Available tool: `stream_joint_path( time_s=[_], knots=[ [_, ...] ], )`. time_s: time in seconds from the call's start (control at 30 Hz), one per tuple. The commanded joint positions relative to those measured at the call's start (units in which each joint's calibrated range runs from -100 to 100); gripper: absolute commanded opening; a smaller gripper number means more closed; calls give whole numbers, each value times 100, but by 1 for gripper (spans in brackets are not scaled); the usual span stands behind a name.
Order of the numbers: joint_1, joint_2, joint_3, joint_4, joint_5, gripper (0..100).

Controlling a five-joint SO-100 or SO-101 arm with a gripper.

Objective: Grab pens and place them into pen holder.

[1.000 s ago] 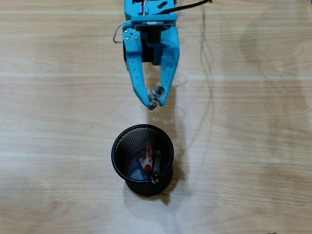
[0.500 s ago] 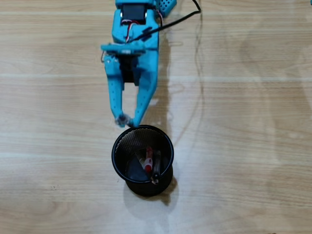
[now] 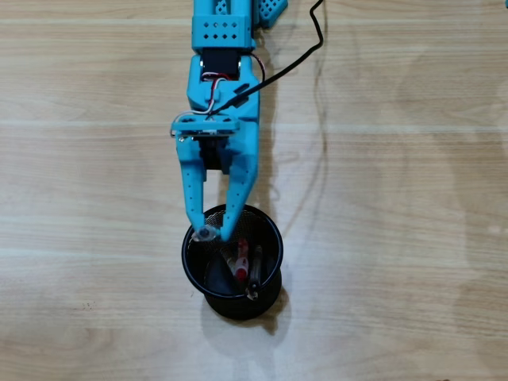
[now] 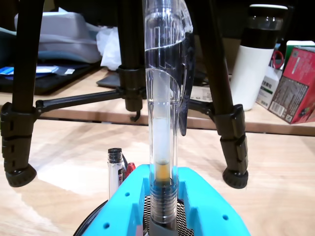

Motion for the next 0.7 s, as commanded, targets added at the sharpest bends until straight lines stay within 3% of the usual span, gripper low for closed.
stream_joint_path(
  time_s=[0.0, 0.23, 0.43, 0.67],
  knots=[
    [-21, -48, -352, -144, -16, 2],
    [-30, -99, -307, -144, -16, 2],
    [-122, -107, -316, -144, 20, 15],
    [-140, -234, -280, -125, 31, 16]
  ],
)
